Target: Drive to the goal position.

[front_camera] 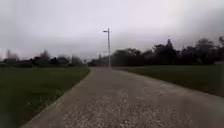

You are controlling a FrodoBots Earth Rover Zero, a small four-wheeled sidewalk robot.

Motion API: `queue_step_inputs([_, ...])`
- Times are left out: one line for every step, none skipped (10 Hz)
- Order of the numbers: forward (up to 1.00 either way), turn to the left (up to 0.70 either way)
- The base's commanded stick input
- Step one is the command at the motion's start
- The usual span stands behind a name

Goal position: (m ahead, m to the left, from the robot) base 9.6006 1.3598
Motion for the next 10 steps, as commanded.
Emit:
queue_step_inputs([0.78,0.0])
queue_step_inputs([0.75,0.0])
queue_step_inputs([0.72,0.0])
queue_step_inputs([0.73,0.0])
queue_step_inputs([0.73,0.0])
queue_step_inputs([0.85,0.0])
queue_step_inputs([0.85,0.0])
queue_step_inputs([0.85,0.0])
queue_step_inputs([0.85,0.0])
queue_step_inputs([0.82,0.0])
